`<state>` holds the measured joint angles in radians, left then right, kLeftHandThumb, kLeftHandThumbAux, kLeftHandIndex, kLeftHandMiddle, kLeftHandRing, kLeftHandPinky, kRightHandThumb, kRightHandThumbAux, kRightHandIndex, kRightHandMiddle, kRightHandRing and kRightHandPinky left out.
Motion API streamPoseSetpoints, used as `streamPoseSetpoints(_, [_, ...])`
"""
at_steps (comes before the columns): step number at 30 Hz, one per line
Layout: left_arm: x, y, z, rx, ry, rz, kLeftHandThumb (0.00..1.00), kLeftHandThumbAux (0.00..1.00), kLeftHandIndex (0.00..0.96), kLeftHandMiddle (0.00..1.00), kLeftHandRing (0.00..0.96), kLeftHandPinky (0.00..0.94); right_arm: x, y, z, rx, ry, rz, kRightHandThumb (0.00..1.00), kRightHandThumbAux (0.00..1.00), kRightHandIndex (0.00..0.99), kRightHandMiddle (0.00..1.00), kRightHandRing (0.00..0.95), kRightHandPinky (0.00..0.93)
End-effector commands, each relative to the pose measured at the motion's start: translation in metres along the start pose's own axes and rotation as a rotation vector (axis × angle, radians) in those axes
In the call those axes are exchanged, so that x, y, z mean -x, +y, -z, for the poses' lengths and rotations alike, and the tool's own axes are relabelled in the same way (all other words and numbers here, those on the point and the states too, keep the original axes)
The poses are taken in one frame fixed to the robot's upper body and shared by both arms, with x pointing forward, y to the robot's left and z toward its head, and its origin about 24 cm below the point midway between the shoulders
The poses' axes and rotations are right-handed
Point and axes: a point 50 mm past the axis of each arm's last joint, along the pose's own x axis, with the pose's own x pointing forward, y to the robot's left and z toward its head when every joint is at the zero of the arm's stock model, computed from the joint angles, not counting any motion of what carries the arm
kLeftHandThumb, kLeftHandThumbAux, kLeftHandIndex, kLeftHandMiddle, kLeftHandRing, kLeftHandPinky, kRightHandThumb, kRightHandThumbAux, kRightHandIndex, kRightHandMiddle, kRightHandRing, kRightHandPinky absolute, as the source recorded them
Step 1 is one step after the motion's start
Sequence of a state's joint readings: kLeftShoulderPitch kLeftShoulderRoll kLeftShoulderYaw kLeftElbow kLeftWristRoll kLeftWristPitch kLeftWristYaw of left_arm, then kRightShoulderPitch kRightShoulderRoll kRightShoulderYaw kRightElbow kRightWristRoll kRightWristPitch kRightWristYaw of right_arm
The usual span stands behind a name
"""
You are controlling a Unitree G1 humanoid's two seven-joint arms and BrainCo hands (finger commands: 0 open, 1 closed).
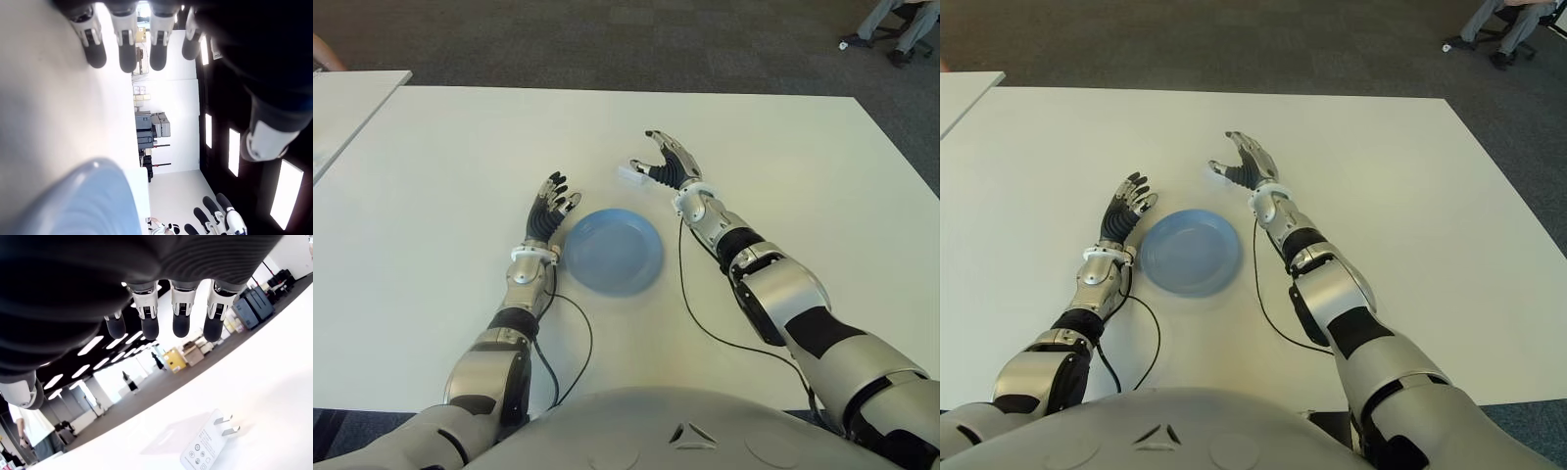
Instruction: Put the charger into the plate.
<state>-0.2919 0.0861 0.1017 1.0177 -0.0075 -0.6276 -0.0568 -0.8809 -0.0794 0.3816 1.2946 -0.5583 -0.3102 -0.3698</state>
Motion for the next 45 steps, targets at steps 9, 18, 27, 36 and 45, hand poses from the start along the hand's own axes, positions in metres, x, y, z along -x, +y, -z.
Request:
streamPoseSetpoints(9, [0.039, -0.01, 0.046, 0.039, 0.222, 0.012, 0.02, 0.542, 0.0, 0.132, 0.143, 0.143, 0.008, 0.023, 0.007, 0.286, 0.003, -0.183, 0.448, 0.399, 0.0, 0.0, 0.0, 0.003])
streamPoseSetpoints(18, [0.04, -0.012, 0.046, 0.05, 0.212, 0.014, 0.011, 0.568, 0.0, 0.133, 0.14, 0.145, 0.008, 0.027, 0.007, 0.447, -0.029, -0.239, 0.271, 0.576, 0.0, 0.052, 0.045, 0.0])
streamPoseSetpoints(27, [0.04, -0.014, 0.045, 0.052, 0.203, 0.03, 0.0, 0.574, 0.0, 0.129, 0.133, 0.132, 0.009, 0.026, 0.009, 0.562, -0.081, -0.293, 0.047, 0.723, 0.0, 0.05, 0.039, 0.0])
streamPoseSetpoints(36, [0.039, -0.015, 0.044, 0.057, 0.2, 0.035, 0.0, 0.571, 0.0, 0.133, 0.137, 0.143, 0.01, 0.025, 0.012, 0.67, -0.126, -0.33, 0.001, 0.803, 0.0, 0.025, 0.004, 0.0])
streamPoseSetpoints(45, [0.039, -0.017, 0.043, 0.063, 0.193, 0.037, 0.0, 0.574, 0.004, 0.134, 0.137, 0.144, 0.012, 0.025, 0.014, 0.81, -0.203, -0.36, 0.0, 0.849, 0.0, 0.027, 0.0, 0.004])
